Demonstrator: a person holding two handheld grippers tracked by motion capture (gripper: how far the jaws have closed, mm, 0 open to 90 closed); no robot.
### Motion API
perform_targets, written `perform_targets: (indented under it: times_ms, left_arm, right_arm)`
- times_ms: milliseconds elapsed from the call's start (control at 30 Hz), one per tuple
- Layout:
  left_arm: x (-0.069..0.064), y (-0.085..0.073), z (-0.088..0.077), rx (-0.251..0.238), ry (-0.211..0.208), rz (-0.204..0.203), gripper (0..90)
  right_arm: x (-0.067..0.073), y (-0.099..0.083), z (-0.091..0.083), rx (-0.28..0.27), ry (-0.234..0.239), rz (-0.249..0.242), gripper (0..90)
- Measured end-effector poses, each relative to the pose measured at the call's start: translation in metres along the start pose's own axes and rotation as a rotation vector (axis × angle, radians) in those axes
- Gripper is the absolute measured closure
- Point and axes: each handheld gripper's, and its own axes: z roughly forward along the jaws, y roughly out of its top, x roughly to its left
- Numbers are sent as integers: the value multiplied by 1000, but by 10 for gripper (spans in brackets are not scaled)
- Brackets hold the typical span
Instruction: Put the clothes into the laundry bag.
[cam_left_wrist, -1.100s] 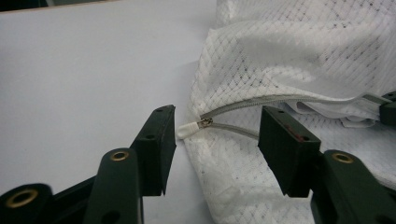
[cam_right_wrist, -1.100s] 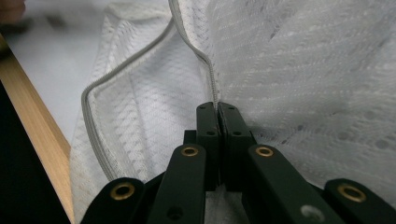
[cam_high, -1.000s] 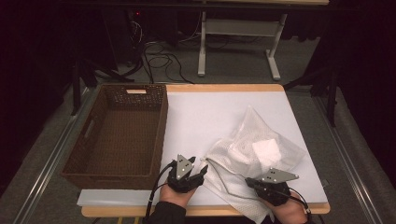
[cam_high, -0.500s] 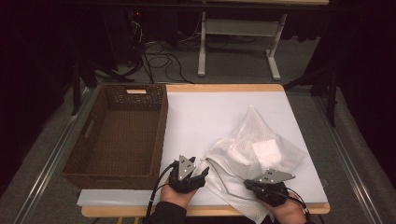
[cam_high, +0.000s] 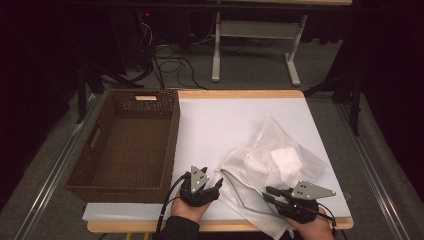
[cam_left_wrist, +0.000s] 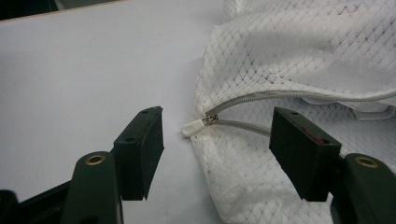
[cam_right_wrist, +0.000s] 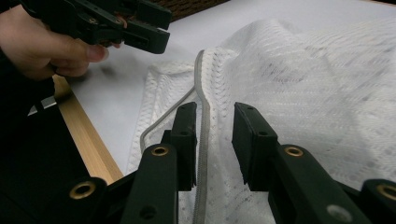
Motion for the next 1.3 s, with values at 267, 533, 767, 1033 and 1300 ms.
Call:
perform_targets:
  times_ms: [267, 533, 767, 1033, 1300]
  left_arm:
    - [-1, 1, 0, 1, 5, 1, 350]
    - [-1, 1, 2, 6, 5, 9, 349]
    - [-8, 3, 15, 49, -5, 46, 328]
    - [-12, 9, 29, 56, -6, 71, 327]
    - [-17, 11, 46, 113, 6, 123, 346]
  right_arm:
    - [-3, 5, -14, -54, -22, 0, 715]
    - [-16, 7, -28, -93, -113, 25, 682]
    - [-25, 2, -40, -114, -208, 82, 572]
    - [-27, -6, -53, -113, -308, 135, 412]
    - [-35, -19, -49, -18, -309, 237, 195]
